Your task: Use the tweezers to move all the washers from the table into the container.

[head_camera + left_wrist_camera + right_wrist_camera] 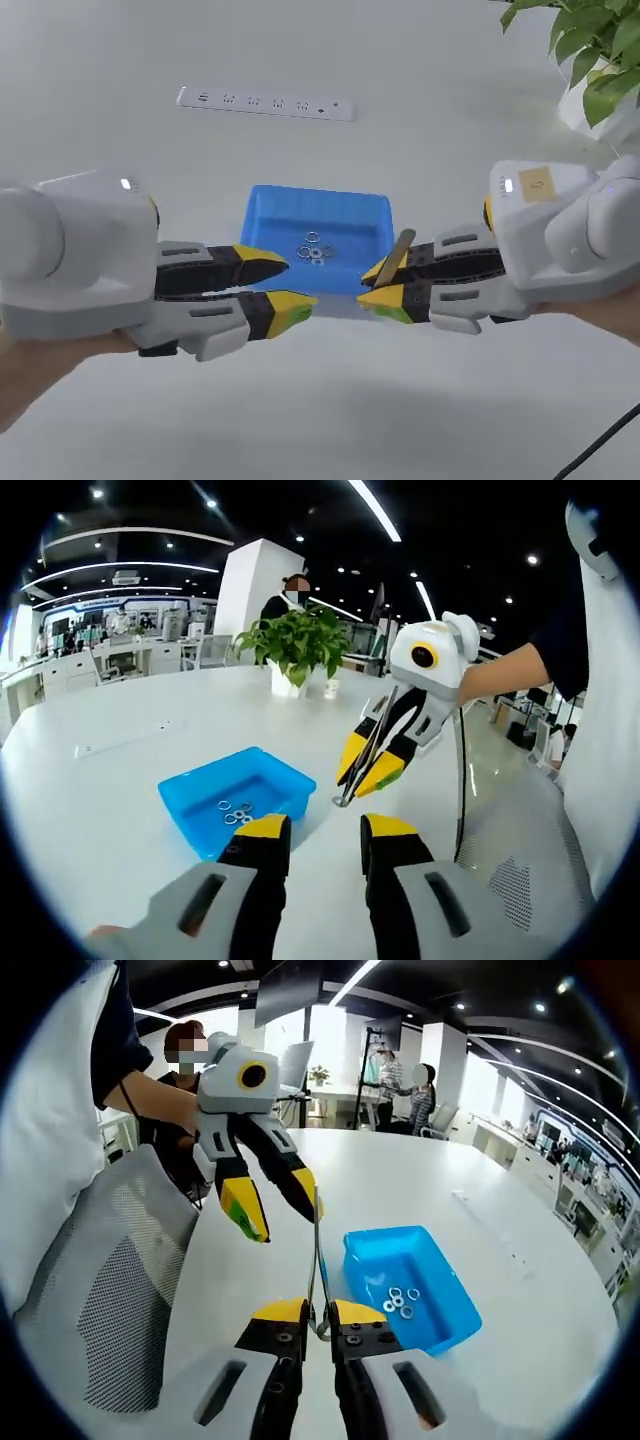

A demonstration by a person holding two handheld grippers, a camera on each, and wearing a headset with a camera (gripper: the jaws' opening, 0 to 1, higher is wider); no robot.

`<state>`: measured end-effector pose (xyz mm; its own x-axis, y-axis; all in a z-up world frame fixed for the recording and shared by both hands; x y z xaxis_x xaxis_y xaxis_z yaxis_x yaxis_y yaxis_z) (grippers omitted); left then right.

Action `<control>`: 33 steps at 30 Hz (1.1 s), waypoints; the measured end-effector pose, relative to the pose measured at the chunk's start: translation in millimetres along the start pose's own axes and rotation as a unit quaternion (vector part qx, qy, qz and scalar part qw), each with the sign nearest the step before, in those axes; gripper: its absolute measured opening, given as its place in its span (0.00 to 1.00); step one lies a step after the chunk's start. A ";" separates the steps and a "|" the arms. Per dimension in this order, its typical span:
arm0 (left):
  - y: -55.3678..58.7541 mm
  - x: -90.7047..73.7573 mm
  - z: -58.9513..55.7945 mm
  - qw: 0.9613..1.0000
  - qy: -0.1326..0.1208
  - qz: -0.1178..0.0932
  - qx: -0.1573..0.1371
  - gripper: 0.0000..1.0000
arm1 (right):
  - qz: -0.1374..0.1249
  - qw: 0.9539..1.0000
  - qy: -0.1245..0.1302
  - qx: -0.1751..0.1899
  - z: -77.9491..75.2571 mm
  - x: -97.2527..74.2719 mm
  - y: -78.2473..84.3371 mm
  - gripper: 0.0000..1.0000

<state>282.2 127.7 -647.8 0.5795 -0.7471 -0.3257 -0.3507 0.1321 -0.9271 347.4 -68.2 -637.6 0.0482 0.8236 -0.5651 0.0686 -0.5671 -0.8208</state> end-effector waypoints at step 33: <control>48.1 -38.4 29.4 0.991 -0.070 -0.005 -0.118 0.75 | 0.023 0.999 0.041 -0.016 -88.7 36.6 -17.1 0.10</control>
<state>264.7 181.9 -685.3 0.6747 -0.6477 -0.3540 -0.4964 -0.0433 -0.8670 436.4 -28.4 -636.8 0.1325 0.7952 -0.5917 0.0972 -0.6045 -0.7907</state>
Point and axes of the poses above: the centre of the closed fingertips' face, and the gripper's own axes: x roughly forward along the fingers, z roughly to its left, y roughly out of its underside, the point moved 10 cm from there along -x, roughly backward along the fingers, and after that the axes turned 1 degree about -z, right-handed, at the moved point
